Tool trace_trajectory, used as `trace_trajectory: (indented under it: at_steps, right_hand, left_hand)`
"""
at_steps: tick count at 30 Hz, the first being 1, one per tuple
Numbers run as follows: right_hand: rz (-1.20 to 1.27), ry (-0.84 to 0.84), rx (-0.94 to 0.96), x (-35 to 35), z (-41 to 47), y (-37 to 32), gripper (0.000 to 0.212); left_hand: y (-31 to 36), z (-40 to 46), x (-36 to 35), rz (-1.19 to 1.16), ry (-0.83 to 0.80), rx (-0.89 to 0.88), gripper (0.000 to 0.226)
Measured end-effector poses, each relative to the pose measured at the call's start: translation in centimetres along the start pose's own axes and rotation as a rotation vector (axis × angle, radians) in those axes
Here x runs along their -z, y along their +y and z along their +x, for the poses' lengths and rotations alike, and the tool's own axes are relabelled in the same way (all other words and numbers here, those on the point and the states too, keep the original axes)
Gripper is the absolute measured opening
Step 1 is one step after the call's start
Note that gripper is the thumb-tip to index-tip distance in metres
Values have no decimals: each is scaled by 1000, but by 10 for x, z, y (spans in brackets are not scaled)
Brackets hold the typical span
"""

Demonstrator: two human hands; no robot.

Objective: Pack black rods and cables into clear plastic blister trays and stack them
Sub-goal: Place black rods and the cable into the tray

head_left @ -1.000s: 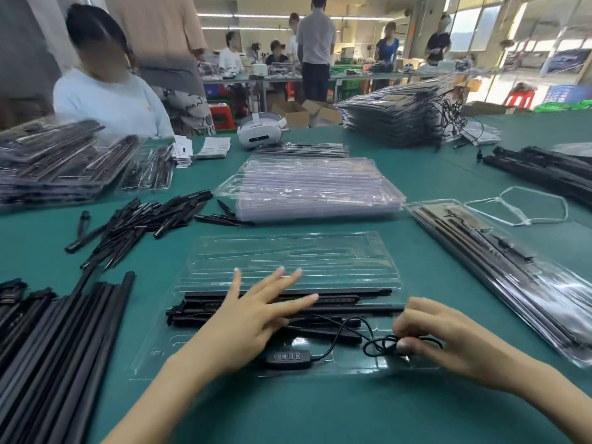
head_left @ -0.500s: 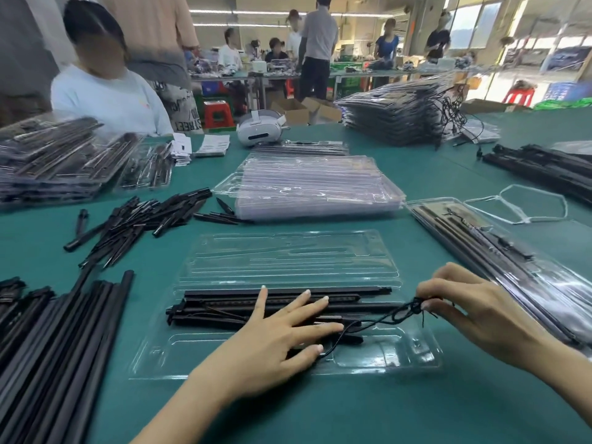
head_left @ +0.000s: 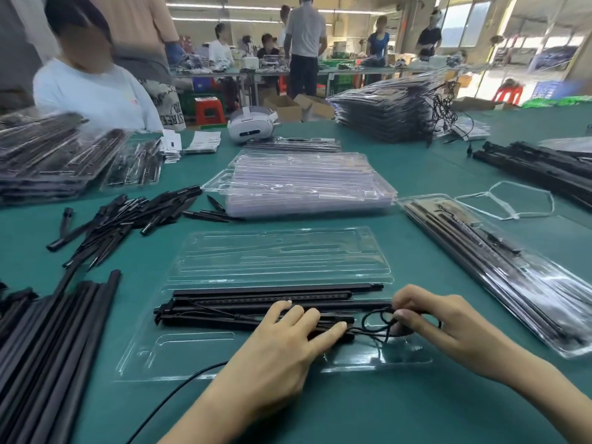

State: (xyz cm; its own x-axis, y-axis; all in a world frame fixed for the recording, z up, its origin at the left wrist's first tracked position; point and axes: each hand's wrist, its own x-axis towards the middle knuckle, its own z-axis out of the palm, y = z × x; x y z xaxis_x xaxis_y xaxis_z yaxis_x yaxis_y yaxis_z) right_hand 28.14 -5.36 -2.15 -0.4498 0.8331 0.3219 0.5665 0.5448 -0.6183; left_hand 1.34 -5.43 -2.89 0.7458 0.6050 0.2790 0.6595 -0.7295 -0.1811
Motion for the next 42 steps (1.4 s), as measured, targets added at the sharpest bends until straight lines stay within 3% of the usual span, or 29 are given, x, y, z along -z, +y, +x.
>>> trace_trajectory:
  at_steps: [5, 7, 10, 14, 20, 25, 28, 32, 35, 39, 42]
  right_hand:
    - [-67, 19, 12, -23, 7, -4, 18]
    - [-32, 24, -50, -33, 9, -6, 21]
    - [-199, 77, -140, -45, 8, -8, 30]
    - [-304, 155, -166, -54, 6, -18, 18]
    - [-260, 248, -187, -57, -1, -19, 26]
    - [-268, 169, -124, -52, -3, -21, 26]
    - [-329, 100, -78, -45, -10, -22, 25]
    - [-403, 65, -1, -47, -18, -24, 42]
    - [-472, 33, 35, -47, -23, -28, 52]
    - [-302, 81, 0, -42, -36, -26, 38]
    - [-344, 90, 36, -37, -39, -22, 45]
  left_hand:
    - [5, 1, 1, -75, -7, 39, 52]
    - [3, 2, 3, -122, -89, 99, 56]
    - [-1, 1, -1, -229, -207, 153, 66]
    - [2, 1, -2, -255, -111, 188, 58]
    - [10, 0, -2, -153, 48, 121, 33]
    - [27, 1, -10, 6, 72, -37, 44]
    - [29, -4, -10, -68, -14, -9, 50]
    - [27, -9, -4, -233, -32, 15, 43]
    - [27, -10, -3, -608, 1, 133, 43]
    - [28, -8, -7, -705, 78, 223, 44]
    - [30, -5, -4, -836, 99, 304, 37]
